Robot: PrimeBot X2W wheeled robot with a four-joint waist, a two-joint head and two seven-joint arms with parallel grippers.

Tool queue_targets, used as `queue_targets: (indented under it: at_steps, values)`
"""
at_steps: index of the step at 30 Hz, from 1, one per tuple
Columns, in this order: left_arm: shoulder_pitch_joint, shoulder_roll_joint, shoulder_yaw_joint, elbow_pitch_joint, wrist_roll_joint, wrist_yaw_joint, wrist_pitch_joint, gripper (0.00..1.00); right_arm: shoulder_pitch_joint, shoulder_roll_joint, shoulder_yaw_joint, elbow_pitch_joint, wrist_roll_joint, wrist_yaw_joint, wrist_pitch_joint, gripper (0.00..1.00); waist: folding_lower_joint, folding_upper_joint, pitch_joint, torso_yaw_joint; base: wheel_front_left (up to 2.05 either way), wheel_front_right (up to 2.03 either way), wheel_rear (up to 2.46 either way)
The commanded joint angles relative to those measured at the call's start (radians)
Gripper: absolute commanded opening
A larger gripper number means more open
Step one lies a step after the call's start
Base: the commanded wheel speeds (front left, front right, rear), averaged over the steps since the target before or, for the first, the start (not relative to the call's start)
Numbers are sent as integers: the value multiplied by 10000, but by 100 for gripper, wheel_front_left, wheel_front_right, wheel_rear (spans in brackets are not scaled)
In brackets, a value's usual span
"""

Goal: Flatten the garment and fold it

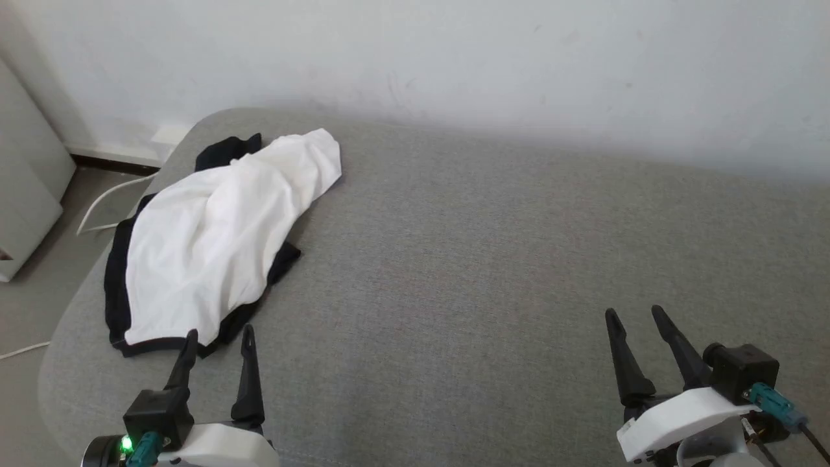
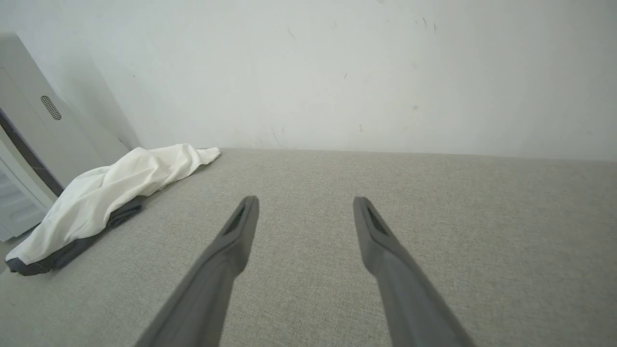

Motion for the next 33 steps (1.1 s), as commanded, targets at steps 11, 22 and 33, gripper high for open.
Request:
queue_targets:
  at_steps: [11, 22, 33]
  values:
    - [378, -36, 159, -21, -210, 80, -325, 100, 203, 21, 196, 363, 493, -5, -320, 100, 0, 0, -192, 803, 0, 0, 0]
    - [621, -41, 248, -3, -340, 81, -555, 100, 249, 24, 395, 683, 923, -6, -550, 100, 0, 0, -321, 1390, 0, 0, 0]
    - [687, -45, 426, -16, -939, -116, -785, 100, 340, 26, 459, 960, 1318, -6, -779, 100, 0, 0, -429, 1721, 0, 0, 0]
